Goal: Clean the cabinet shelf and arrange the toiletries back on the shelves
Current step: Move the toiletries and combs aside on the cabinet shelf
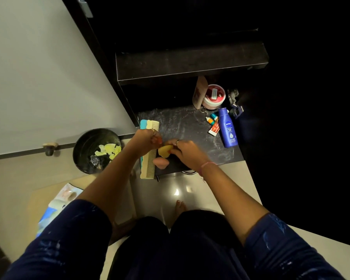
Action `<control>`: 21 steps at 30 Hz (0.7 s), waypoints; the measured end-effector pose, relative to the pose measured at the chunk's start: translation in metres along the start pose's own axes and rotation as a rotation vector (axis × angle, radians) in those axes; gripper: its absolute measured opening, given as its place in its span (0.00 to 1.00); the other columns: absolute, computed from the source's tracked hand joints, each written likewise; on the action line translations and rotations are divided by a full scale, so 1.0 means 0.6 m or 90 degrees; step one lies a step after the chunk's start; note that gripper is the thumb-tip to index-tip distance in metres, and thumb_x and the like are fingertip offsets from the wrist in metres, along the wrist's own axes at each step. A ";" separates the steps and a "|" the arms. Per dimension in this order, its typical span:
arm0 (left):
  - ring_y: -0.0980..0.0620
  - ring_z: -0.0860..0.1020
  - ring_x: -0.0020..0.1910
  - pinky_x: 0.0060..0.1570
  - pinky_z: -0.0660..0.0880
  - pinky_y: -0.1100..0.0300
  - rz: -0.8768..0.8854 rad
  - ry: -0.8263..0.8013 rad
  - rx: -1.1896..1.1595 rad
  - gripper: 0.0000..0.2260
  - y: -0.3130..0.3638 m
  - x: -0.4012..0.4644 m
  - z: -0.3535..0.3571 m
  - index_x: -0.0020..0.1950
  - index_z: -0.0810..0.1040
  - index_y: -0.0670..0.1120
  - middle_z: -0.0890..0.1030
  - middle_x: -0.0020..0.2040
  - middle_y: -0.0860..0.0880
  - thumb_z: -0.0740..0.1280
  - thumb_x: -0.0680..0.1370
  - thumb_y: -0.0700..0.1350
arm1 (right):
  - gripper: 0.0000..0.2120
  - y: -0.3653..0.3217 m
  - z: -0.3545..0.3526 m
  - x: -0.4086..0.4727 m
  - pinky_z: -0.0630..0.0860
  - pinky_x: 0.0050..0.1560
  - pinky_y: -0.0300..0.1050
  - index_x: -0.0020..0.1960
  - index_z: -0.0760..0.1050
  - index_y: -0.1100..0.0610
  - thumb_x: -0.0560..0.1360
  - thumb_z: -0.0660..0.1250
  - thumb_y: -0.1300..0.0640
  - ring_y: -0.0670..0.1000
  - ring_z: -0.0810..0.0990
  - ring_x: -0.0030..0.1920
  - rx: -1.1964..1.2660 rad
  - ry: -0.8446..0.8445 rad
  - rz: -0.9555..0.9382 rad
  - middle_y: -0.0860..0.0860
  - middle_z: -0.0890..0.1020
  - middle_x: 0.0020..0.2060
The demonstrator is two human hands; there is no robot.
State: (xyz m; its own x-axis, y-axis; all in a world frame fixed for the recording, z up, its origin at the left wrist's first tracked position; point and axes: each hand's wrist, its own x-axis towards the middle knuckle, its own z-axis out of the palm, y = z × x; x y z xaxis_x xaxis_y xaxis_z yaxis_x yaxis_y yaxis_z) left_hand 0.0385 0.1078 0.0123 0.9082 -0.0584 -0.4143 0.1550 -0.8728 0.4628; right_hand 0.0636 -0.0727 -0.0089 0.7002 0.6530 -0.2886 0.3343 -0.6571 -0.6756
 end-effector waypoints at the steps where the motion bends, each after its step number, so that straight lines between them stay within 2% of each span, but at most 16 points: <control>1: 0.49 0.78 0.57 0.64 0.67 0.57 0.001 0.005 -0.004 0.10 -0.001 -0.001 0.000 0.56 0.79 0.42 0.82 0.56 0.46 0.67 0.75 0.41 | 0.12 0.001 0.001 0.001 0.75 0.57 0.49 0.61 0.74 0.51 0.79 0.59 0.56 0.55 0.78 0.54 -0.002 -0.006 -0.004 0.54 0.81 0.56; 5: 0.48 0.77 0.58 0.64 0.66 0.58 0.004 0.016 -0.009 0.11 -0.002 -0.005 0.005 0.58 0.79 0.42 0.81 0.57 0.46 0.66 0.76 0.42 | 0.13 0.003 0.006 0.003 0.71 0.55 0.43 0.62 0.73 0.49 0.79 0.58 0.56 0.54 0.77 0.55 -0.009 -0.026 -0.006 0.53 0.80 0.57; 10: 0.47 0.78 0.56 0.57 0.71 0.60 -0.030 0.039 -0.056 0.10 -0.005 -0.003 0.013 0.56 0.79 0.41 0.81 0.56 0.44 0.67 0.76 0.41 | 0.15 0.003 0.008 0.004 0.73 0.61 0.50 0.65 0.72 0.51 0.79 0.59 0.57 0.56 0.77 0.58 -0.016 -0.034 -0.012 0.54 0.79 0.61; 15: 0.46 0.77 0.58 0.57 0.72 0.59 -0.031 0.030 -0.021 0.10 -0.003 -0.005 0.012 0.58 0.78 0.42 0.80 0.58 0.44 0.65 0.77 0.40 | 0.18 0.013 0.004 -0.009 0.71 0.63 0.50 0.66 0.71 0.51 0.78 0.58 0.62 0.54 0.76 0.61 0.022 0.002 0.016 0.54 0.77 0.63; 17: 0.45 0.77 0.59 0.58 0.72 0.57 -0.038 0.024 0.007 0.12 -0.005 -0.007 0.008 0.61 0.76 0.43 0.78 0.61 0.43 0.63 0.78 0.39 | 0.18 0.030 0.000 -0.020 0.71 0.64 0.50 0.65 0.73 0.54 0.77 0.59 0.64 0.56 0.76 0.61 0.018 0.080 0.062 0.55 0.77 0.62; 21: 0.43 0.76 0.60 0.60 0.72 0.54 -0.044 0.051 0.004 0.14 -0.011 -0.012 -0.009 0.65 0.73 0.41 0.76 0.63 0.41 0.59 0.79 0.38 | 0.14 0.077 -0.029 -0.057 0.72 0.59 0.47 0.62 0.74 0.58 0.77 0.61 0.61 0.57 0.76 0.59 0.016 0.384 0.269 0.57 0.78 0.59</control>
State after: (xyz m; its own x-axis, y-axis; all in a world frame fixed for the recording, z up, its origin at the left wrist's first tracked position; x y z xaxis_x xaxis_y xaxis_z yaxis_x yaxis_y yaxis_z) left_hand 0.0331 0.1164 0.0162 0.9236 0.0406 -0.3812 0.2160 -0.8766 0.4301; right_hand 0.0656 -0.1319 -0.0183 0.9939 0.0207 -0.1085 -0.0498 -0.7934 -0.6067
